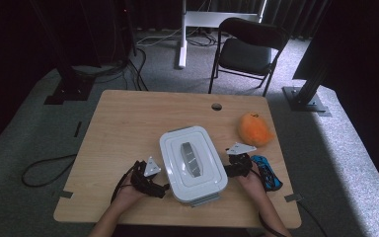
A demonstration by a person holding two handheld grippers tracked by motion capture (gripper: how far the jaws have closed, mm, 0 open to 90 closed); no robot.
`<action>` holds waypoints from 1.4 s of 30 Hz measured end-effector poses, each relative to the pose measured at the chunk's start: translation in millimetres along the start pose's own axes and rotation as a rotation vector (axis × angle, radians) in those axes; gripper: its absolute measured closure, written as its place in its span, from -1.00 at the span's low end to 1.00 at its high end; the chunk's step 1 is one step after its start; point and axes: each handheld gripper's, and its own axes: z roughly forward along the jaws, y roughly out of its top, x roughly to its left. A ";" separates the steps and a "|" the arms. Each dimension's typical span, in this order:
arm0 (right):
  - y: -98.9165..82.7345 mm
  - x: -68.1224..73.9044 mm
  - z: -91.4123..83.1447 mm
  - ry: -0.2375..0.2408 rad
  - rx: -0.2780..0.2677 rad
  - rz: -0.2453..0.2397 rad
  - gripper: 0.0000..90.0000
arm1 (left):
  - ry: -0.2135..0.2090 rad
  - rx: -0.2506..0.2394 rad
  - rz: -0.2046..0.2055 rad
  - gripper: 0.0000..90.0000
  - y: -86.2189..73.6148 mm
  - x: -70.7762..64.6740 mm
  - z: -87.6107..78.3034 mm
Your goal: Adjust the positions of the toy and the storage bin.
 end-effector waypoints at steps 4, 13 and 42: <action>-5.3 -4.2 -2.4 -0.006 0.009 0.005 -0.64 | 0.007 -0.011 -0.020 -0.99 -4.9 6.6 -4.9; -16.2 -11.5 -17.1 0.000 -0.010 0.053 -0.65 | 0.029 -0.025 -0.065 -0.99 -18.8 19.8 -13.4; -35.0 -11.2 -57.1 -0.019 -0.034 0.064 -0.68 | 0.214 -0.021 -0.292 -0.99 -75.1 77.8 -63.4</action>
